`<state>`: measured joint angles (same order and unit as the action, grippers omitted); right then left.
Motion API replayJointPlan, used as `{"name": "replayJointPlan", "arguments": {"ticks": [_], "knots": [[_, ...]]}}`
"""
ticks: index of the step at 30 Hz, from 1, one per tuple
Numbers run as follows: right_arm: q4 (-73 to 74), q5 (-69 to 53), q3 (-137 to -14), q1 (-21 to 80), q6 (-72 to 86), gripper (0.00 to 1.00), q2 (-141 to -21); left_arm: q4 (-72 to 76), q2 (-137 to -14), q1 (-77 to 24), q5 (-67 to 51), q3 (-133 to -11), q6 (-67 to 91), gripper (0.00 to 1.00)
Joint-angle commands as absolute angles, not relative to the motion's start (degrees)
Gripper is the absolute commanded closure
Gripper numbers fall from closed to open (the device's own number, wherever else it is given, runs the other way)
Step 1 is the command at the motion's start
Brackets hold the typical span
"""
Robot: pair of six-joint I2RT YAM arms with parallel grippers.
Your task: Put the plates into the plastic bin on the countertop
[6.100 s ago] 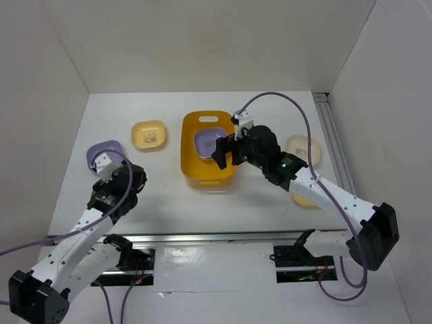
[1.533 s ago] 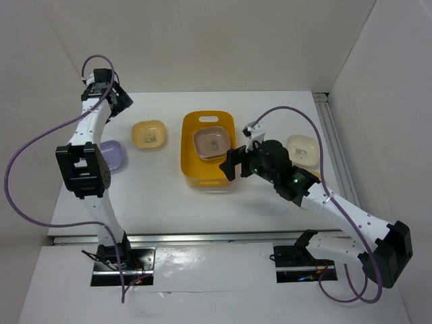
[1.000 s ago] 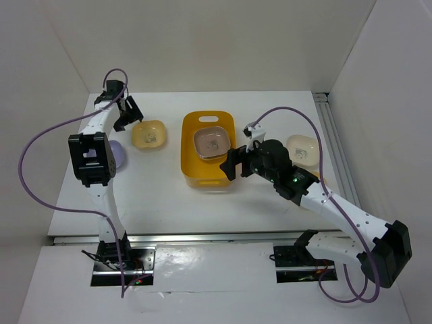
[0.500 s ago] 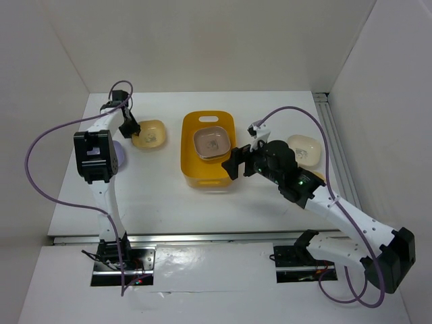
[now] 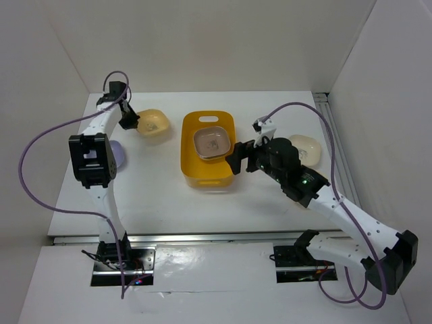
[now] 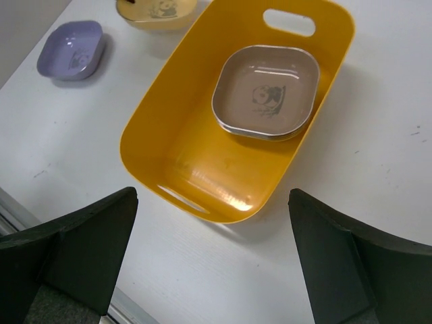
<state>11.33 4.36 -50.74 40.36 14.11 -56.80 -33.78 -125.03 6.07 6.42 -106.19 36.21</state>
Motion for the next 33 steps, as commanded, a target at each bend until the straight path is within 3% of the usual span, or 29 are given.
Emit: {"name": "replayJointPlan", "arguments": {"ticks": [1,6,14,24,33], "knots": [[13.7,9.4,-55.0,40.8,14.3,0.00,-54.6,-36.7,-111.5,3.8,10.1,-110.3,41.6,1.00],[18.3,21.9,-54.1,40.8,18.2,0.00,-54.6,-34.0,-95.1,-3.3,11.5,-102.6,43.6,1.00],[20.4,23.9,-50.3,31.7,22.8,0.00,-53.3,-30.8,-85.6,-19.1,16.5,-95.5,49.8,1.00],[9.1,2.8,-51.2,4.2,22.0,0.00,-65.0,-28.3,-93.4,-31.0,25.0,-93.3,55.3,1.00],[8.0,-3.2,-54.9,-1.7,17.7,0.00,-74.3,-29.1,-106.1,-30.5,23.3,-98.7,52.3,1.00]]}}
